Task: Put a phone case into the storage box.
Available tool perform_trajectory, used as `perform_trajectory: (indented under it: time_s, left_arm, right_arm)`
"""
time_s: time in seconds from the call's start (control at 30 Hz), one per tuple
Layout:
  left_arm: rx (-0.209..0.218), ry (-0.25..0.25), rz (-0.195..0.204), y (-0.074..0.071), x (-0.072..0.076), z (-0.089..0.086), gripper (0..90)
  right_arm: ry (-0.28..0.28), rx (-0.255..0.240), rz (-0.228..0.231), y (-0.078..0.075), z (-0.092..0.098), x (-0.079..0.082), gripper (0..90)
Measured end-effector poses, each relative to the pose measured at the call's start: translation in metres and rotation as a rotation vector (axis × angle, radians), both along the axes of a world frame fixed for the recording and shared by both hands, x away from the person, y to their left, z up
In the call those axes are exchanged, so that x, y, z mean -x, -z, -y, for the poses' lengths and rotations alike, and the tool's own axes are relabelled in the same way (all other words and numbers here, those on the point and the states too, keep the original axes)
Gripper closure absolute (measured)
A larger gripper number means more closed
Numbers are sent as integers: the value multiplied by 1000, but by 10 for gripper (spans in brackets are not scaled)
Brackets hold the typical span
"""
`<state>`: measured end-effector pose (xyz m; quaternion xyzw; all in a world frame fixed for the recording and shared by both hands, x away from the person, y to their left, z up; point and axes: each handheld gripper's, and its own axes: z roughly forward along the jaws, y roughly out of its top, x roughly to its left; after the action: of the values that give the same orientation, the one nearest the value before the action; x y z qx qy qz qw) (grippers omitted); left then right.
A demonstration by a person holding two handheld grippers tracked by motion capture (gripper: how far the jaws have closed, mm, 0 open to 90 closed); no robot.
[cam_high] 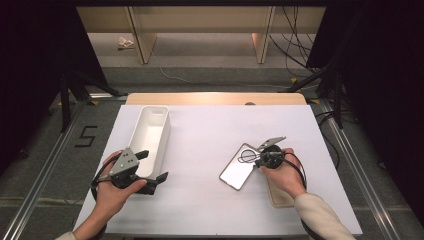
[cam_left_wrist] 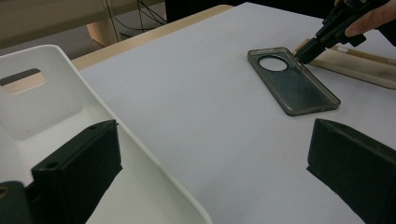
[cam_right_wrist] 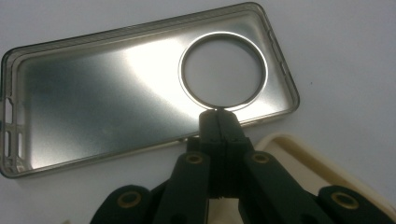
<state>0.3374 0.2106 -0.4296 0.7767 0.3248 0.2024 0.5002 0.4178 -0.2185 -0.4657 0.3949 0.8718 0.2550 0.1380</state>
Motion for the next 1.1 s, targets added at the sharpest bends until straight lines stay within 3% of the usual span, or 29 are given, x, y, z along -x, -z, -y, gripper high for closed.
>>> perform_trajectory:
  time_s: [0.63, 1.1]
  left_arm:
    - [1, 0, -1, 0, 0, 0, 22]
    - [-1, 2, 1, 0, 0, 0, 23]
  right_arm:
    - [-2, 13, 22, 1, -22, -19, 900]
    - [-6, 16, 27, 1, -30, -22, 900]
